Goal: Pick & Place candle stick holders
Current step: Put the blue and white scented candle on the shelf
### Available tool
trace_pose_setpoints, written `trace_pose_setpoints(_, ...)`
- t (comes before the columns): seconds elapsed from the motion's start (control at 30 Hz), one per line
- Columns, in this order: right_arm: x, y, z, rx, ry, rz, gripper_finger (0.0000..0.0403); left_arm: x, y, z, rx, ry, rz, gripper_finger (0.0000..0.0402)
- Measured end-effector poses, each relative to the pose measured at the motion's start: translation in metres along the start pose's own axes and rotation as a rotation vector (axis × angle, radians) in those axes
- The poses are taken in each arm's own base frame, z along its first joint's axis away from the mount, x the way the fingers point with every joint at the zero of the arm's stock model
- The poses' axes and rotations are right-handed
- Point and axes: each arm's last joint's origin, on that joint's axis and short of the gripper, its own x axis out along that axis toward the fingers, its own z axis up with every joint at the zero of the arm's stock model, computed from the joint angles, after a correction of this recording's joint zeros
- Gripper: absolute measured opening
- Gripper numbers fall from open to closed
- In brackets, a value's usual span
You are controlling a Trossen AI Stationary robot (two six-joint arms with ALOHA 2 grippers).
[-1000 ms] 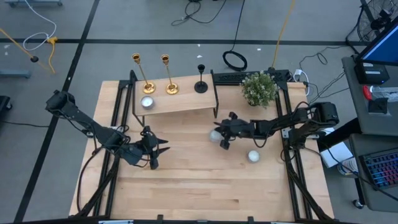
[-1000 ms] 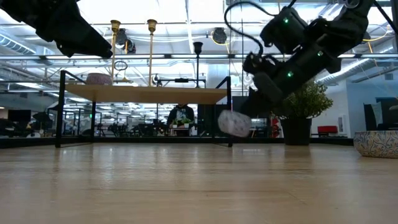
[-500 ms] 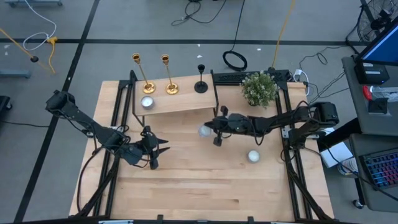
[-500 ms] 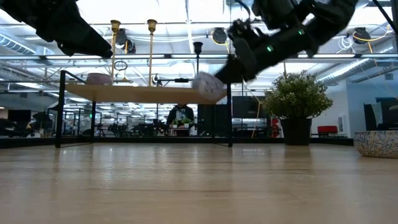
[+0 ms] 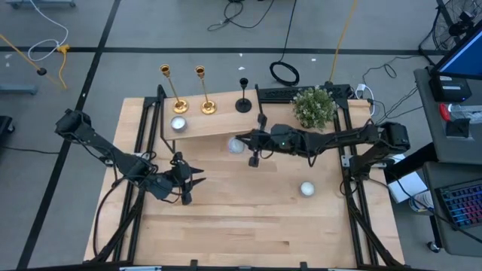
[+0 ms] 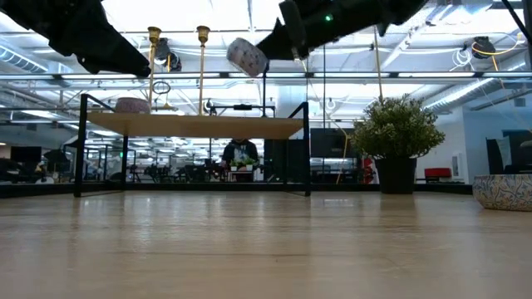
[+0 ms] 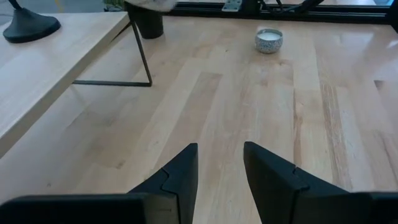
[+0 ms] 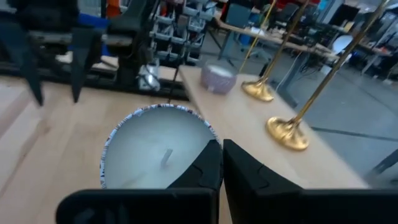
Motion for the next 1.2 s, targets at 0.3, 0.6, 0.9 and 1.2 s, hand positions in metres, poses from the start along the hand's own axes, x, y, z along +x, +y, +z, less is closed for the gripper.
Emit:
trace_pose_setpoints(0.3, 0.026, -0.022, 0.015, -0.037, -0.041, -0.014, 0.0002, 0.005, 0.004, 0.004, 0.046, -0.007, 0.001, 0.0136)
trace_pose_setpoints(0.6, 0.070, -0.047, 0.014, -0.038, -0.032, -0.070, 0.0002, 0.010, 0.009, 0.007, 0.097, -0.006, 0.002, 0.0136)
trace_pose_setpoints(0.9, 0.102, -0.059, -0.012, -0.031, 0.021, -0.102, 0.0002, 0.009, 0.008, 0.007, 0.101, 0.006, -0.033, 0.0136)
trace_pose_setpoints(1.2, 0.116, -0.065, -0.030, -0.011, 0.006, -0.130, 0.0002, 0.009, 0.008, 0.007, 0.096, 0.008, -0.039, 0.0136)
